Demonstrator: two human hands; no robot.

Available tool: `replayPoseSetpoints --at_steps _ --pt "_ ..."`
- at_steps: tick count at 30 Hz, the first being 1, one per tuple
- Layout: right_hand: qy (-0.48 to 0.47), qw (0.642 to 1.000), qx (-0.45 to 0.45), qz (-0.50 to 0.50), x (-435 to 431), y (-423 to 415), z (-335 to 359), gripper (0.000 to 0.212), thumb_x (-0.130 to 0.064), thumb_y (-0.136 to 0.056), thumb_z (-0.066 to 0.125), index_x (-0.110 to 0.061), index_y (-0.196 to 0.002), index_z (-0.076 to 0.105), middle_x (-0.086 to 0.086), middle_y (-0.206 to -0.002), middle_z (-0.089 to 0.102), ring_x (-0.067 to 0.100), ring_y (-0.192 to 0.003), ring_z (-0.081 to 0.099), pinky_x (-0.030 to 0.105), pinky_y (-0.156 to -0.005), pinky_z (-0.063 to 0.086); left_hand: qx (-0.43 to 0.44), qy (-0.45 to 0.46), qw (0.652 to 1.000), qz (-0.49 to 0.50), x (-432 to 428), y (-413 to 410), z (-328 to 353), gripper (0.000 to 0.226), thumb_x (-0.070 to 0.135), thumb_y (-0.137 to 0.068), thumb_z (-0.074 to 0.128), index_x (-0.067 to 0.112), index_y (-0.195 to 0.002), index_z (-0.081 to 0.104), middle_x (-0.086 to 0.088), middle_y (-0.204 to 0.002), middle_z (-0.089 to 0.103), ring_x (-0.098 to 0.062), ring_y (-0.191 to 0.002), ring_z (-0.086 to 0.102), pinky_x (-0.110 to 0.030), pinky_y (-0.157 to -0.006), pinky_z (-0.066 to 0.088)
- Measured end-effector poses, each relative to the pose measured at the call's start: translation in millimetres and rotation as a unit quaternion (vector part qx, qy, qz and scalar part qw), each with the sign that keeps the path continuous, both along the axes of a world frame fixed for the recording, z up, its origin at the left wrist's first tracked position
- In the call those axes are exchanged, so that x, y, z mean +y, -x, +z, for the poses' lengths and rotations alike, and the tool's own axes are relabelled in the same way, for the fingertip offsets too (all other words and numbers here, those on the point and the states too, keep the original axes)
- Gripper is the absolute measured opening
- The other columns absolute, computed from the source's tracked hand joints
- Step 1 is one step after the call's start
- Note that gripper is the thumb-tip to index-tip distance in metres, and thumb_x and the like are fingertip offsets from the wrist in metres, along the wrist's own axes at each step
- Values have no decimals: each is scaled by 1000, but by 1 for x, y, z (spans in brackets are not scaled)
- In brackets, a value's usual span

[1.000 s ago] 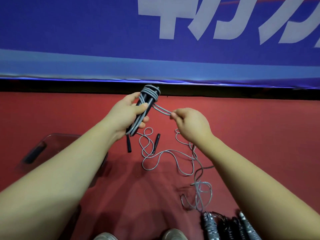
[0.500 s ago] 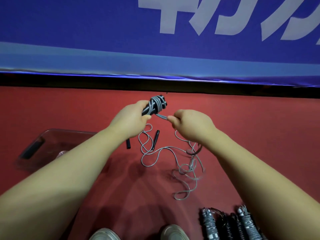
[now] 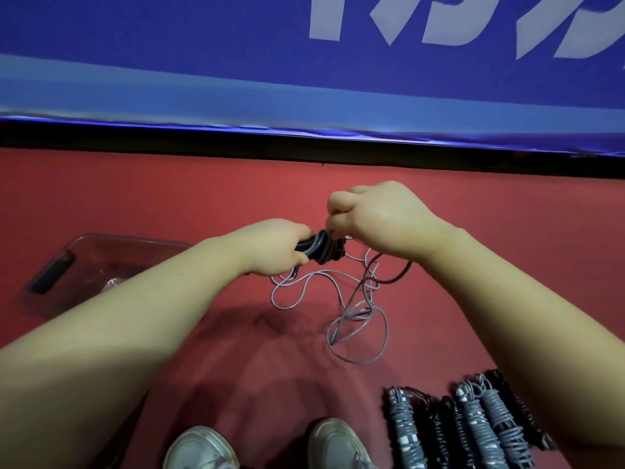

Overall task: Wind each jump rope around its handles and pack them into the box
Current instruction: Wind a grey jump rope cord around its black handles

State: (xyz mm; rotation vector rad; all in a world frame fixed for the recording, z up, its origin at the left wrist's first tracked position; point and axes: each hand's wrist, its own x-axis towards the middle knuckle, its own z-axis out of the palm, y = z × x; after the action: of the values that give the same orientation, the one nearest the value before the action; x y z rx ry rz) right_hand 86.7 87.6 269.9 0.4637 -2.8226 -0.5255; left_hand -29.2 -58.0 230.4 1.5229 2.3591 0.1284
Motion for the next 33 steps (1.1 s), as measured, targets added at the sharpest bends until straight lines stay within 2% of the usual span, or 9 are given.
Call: replayPoseSetpoints --at_steps 5,9,11,13,16,21,25,30,33 --pt "87 976 -163 -112 12 5 8 33 -45 -93 48 -28 -115 65 -4 -113 62 20 -104 57 28 -68 36 -43 31 993 -104 -7 -7 9 32 25 -92 58 17 -123 54 0 -107 63 -15 -91 53 -27 -80 41" --pt "315 893 -300 -119 20 6 2 11 -33 -86 63 -25 -89 70 3 -92 69 14 -85 62 26 -78 45 -128 13 979 -160 -17 -16 11 14 21 -92 60 30 -98 51 19 -73 55 10 -66 52 -14 -65 36" --pt "392 856 -321 -103 21 4 0 11 -22 -87 63 -28 -79 64 -5 -77 65 -1 -69 57 14 -73 42 -212 -18 965 -152 -23 -18 10 10 24 -91 60 25 -99 56 19 -75 61 10 -66 54 -10 -64 39" --pt "465 826 -303 -96 21 2 -4 14 -14 -89 60 -23 -78 62 -9 -70 57 -6 -61 50 8 -67 38 -290 -42 947 -129 -27 -20 12 21 26 -89 58 17 -108 59 17 -82 65 -3 -68 57 -16 -65 45" --pt "540 804 -239 -65 15 0 -7 14 -17 -88 58 -24 -76 60 -13 -68 56 -8 -64 49 7 -69 36 -346 -60 929 -115 -27 -22 17 10 12 -93 58 14 -103 58 20 -74 64 -6 -60 53 -16 -58 44" --pt "546 827 -133 -8 6 1 13 14 -20 -85 58 -31 -75 57 -28 -73 59 -8 -75 54 9 -76 37 -351 -60 930 -92 -24 -18 31 4 23 -91 61 23 -89 64 -1 -64 60 -11 -50 47 -16 -44 36" --pt "528 840 -126 26 4 0 19 17 -17 -81 65 -31 -75 57 -19 -71 59 -4 -72 55 10 -73 39 -354 -54 926 -120 -28 -24 36 9 34 -84 60 40 -78 64 6 -62 56 -17 -56 46 -30 -55 39" --pt "618 781 -88 -23 20 -3 -1 11 -15 -80 57 -23 -73 59 -24 -66 62 -10 -65 54 7 -68 39 -394 -142 904 -85 -38 -25 38 32 23 -82 55 17 -113 59 5 -81 66 -12 -63 51 -33 -59 41" --pt "703 703 -95 -52 14 -5 -26 16 -9 -79 58 -18 -66 58 -16 -55 58 -6 -53 48 10 -56 39 -388 -204 896 -69 -40 -27 36 31 23 -81 55 24 -112 58 1 -83 66 -11 -61 52 -27 -56 44"
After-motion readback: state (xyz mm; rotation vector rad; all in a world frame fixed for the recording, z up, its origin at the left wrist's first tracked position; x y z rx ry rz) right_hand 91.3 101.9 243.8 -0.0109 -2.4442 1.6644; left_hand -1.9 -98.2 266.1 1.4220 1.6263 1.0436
